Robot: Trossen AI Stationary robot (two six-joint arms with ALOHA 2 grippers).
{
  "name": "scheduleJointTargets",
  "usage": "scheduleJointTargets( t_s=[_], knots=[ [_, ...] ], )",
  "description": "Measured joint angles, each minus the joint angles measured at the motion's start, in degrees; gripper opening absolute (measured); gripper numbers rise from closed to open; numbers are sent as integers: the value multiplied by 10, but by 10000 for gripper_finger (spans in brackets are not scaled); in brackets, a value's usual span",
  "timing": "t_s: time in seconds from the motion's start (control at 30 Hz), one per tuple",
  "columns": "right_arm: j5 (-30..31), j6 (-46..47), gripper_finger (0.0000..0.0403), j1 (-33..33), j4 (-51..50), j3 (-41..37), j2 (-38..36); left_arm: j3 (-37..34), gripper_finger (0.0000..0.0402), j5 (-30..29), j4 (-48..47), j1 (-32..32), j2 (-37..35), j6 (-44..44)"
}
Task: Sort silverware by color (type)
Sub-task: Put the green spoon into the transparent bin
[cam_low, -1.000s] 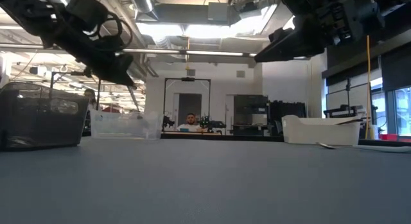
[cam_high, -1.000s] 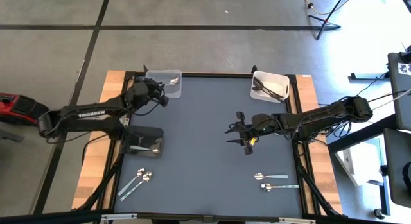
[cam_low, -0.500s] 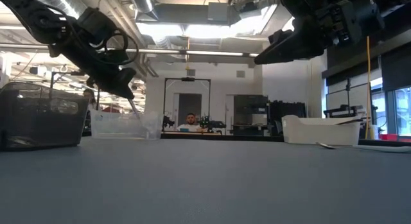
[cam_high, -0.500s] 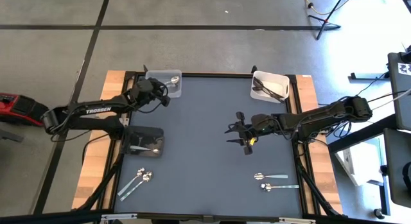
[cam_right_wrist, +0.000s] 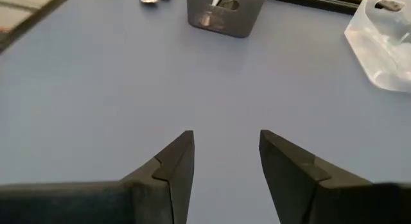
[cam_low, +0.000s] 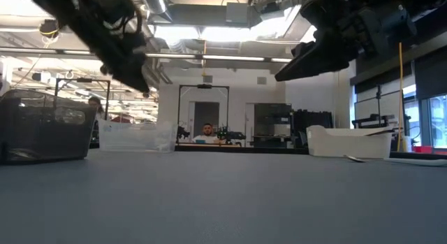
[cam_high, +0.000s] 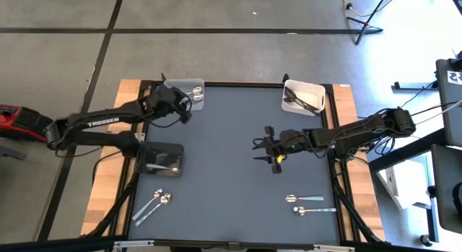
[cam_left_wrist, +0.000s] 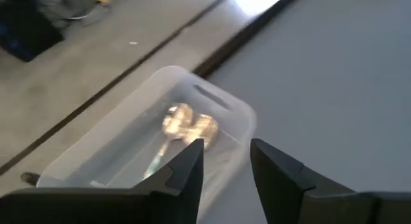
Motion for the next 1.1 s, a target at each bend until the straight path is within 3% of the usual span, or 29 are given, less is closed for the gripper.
scheduleJointTargets(
  t_s=[0.17, 0.4, 0.53, 0.73, 0.9, 1.1],
  knots=[
    [-8, 17, 165, 0, 1, 0, 0, 59, 120, 1, -101, -104, 0, -52],
    [-40, 34, 165, 7, 1, 0, 0, 68, 119, -6, -112, -306, 11, -158],
    [-3, 47, 165, 54, 3, 0, 0, 68, 119, -37, -109, -423, 38, -235],
    [79, 80, 165, 144, 5, 0, 0, 115, 119, -58, -119, -574, 114, -360],
    [102, 132, 165, 193, 16, 0, 0, 204, 119, -60, -163, -665, 203, -441],
    [132, 192, 165, 252, 26, 0, 0, 296, 119, -6, -231, -747, 306, -603]
  ],
)
